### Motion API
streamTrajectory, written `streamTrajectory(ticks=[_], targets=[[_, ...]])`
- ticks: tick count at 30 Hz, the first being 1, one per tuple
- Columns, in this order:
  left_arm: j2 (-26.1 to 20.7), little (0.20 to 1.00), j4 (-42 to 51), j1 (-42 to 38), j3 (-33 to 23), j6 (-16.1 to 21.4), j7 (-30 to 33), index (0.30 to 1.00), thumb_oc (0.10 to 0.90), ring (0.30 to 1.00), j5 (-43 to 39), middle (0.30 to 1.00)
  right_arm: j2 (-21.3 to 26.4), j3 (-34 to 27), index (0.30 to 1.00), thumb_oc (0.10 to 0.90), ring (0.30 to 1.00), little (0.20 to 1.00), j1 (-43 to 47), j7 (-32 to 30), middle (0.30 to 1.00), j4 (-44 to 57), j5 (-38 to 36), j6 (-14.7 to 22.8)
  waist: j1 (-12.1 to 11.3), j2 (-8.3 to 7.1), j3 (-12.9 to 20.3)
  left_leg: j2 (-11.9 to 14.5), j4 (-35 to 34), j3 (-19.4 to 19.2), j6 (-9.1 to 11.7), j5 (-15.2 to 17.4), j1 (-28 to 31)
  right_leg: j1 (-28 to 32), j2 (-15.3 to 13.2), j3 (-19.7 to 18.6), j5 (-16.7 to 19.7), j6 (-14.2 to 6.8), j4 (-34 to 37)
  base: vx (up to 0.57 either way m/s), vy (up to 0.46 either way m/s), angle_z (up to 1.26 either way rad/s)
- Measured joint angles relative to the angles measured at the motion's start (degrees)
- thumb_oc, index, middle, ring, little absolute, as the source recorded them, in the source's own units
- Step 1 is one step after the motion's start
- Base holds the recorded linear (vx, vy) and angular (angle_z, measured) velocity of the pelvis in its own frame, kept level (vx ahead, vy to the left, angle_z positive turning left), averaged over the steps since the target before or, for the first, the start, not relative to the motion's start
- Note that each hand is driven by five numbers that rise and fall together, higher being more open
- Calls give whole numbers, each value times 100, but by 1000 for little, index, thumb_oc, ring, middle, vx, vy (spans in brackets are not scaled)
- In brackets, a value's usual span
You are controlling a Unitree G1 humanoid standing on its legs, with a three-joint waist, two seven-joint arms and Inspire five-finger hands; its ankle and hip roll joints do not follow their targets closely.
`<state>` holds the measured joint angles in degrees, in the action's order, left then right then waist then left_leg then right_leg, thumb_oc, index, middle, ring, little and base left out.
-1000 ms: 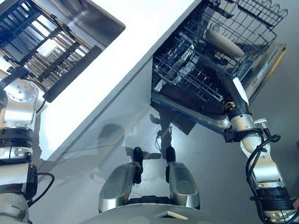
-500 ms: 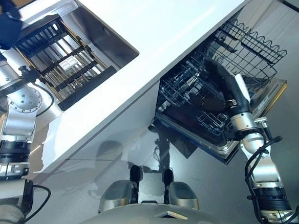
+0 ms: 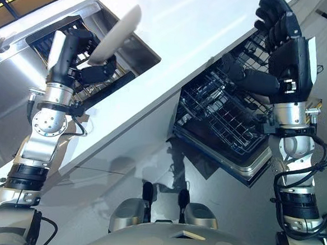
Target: Pick up plates and place into dishwasher.
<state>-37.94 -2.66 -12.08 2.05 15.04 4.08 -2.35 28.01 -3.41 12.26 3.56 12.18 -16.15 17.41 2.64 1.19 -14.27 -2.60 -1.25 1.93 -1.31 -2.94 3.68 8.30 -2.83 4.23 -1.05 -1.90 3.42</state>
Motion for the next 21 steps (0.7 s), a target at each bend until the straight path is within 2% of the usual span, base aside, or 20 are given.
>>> streamTrajectory(ticks=[3,7,15,21], targets=[[-4,200,-7,-1,300,0,-308,300,100,300,-4,300,7,217,900,800,900,900,160,293,900,3,-221,-89,-81,2,88,29,-90,-15,20,-27,47,32,27,33,10,14,54,-17,-16,1],[-21,200,-6,-196,492,23,-623,300,100,300,-126,300,53,609,900,800,900,900,399,496,900,3,-159,-185,-132,4,93,60,-162,-14,52,-49,152,169,62,101,11,16,140,-1,-10,8],[-153,200,-2,-369,512,24,-1217,300,100,300,-154,300,603,848,900,800,900,900,678,323,900,3,805,-203,-210,-2,218,55,-335,-37,30,-104,244,199,54,106,16,24,174,4,-2,0],[-631,200,187,-500,682,71,-1489,300,100,300,-151,300,1314,903,900,800,900,900,1036,498,900,2,1712,-117,-244,-15,227,55,-366,-36,28,-127,261,204,57,107,17,24,177,0,0,0]])
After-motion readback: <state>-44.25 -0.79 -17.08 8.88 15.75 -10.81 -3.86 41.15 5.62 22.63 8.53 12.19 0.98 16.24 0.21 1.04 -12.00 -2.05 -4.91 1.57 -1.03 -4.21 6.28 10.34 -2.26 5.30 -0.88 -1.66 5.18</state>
